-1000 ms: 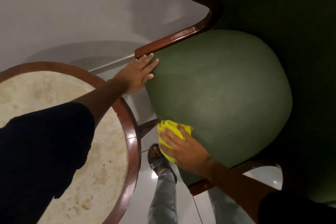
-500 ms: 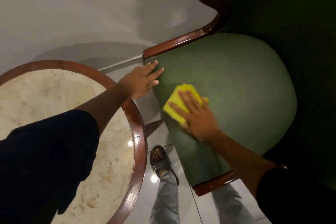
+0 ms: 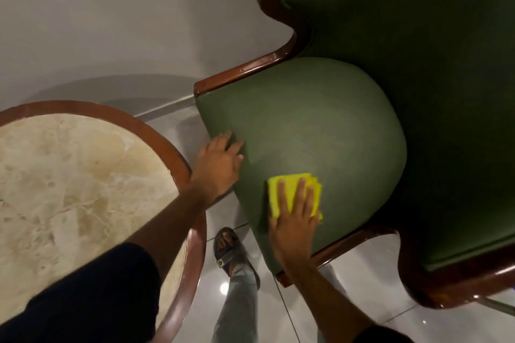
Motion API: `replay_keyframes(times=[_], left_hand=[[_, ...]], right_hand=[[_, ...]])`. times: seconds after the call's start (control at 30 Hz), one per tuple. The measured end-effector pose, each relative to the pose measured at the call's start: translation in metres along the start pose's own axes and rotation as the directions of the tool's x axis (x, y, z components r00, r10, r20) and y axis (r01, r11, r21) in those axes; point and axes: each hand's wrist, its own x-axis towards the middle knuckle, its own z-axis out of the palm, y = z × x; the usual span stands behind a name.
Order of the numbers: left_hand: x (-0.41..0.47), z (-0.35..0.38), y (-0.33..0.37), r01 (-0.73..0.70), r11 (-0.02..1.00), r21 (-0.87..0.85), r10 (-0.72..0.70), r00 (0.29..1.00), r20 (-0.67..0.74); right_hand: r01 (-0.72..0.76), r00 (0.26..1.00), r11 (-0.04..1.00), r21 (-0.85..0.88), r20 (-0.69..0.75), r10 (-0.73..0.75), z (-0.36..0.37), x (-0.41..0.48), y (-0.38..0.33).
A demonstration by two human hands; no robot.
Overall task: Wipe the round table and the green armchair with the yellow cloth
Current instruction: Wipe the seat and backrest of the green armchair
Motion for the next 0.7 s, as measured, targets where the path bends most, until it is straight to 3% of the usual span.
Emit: replay_keyframes(times=[0.03, 0.1, 0.17, 0.27, 0.57, 0.7], left_hand=[[-0.009, 0.005, 0.014, 0.024, 0.996, -0.088, -0.026, 0.999, -0.021], [-0.026, 0.018, 0.044, 0.159, 0.935, -0.316, -0.129, 0.985, 0.114], [-0.036, 0.032, 0.066, 0.346, 0.798, -0.494, -0.249, 0.935, 0.253], [-0.043, 0.045, 0.088, 0.457, 0.612, -0.646, -0.372, 0.887, 0.274], [-0.102, 0.087, 0.103, 0.452, 0.698, -0.556, -0.379, 0.891, 0.248], [-0.129, 0.094, 0.108, 0.438, 0.726, -0.53, -0.349, 0.899, 0.265]], right_hand=[[0.057, 0.998, 0.998, -0.01, 0.04, -0.056, 0.003, -0.01, -0.004], [0.075, 0.992, 0.995, 0.062, 0.097, -0.081, -0.008, -0.013, -0.002], [0.132, 0.976, 0.982, 0.134, 0.153, -0.152, -0.027, -0.009, 0.011], [0.2, 0.953, 0.972, 0.121, 0.205, -0.222, -0.054, -0.003, 0.034], [0.164, 0.965, 0.986, -0.005, 0.21, -0.16, -0.041, -0.046, 0.054], [-0.011, 0.974, 0.999, 0.05, 0.225, -0.001, -0.037, -0.064, 0.072]])
